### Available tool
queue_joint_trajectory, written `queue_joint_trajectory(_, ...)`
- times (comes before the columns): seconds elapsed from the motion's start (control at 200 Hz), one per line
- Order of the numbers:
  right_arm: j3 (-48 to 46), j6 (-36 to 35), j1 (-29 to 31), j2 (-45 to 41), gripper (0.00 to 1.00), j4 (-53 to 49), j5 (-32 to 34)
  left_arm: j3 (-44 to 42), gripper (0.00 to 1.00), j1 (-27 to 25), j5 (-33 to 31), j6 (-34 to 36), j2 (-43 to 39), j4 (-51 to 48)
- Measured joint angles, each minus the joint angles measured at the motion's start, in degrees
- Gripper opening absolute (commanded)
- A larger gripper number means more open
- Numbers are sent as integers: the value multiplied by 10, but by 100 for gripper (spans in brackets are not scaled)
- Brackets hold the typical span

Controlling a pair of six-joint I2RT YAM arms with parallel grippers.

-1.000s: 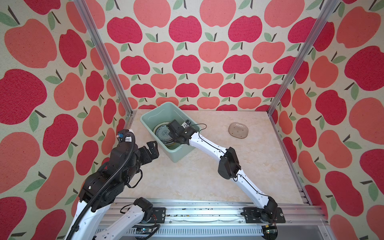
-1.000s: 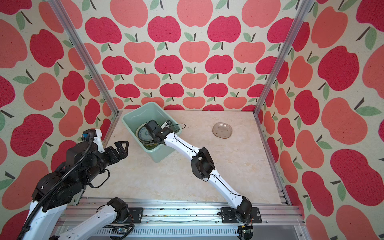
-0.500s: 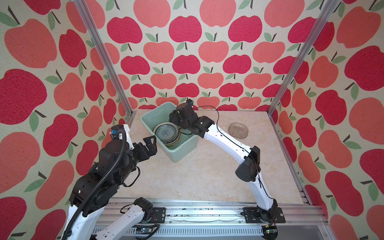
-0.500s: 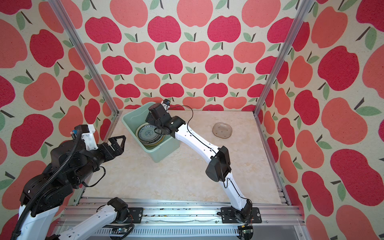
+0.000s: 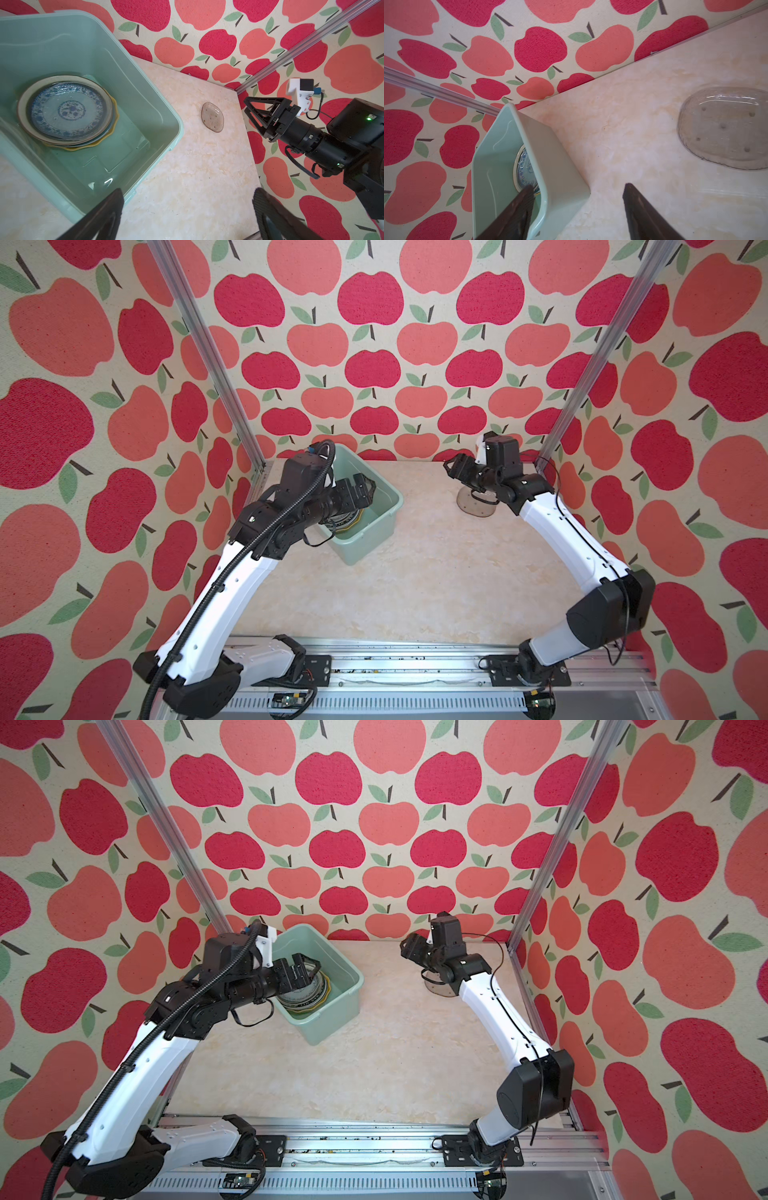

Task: Place the plates into the plastic bin on the countertop
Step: 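Move the right gripper to the smaller clear glass plate and grip its rim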

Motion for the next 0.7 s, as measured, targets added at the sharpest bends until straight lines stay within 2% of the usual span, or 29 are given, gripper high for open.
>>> queue_joint_trajectory(0.195,-126,-22,-147,-33,66,18,-73,94,99,-68,-5,26,140,9)
queue_joint_trajectory(0.375,-195,-26,-249,14,63,46,-125,167,99,-121,-16,52,254,13)
queue_joint_trajectory(0.555,-198,-35,-280,94,62,70,-149,240,99,-164,-20,71,348,1)
queue_joint_trajectory(0.7,-197,-34,-281,141,60,102,-156,291,99,-191,-20,82,387,-23)
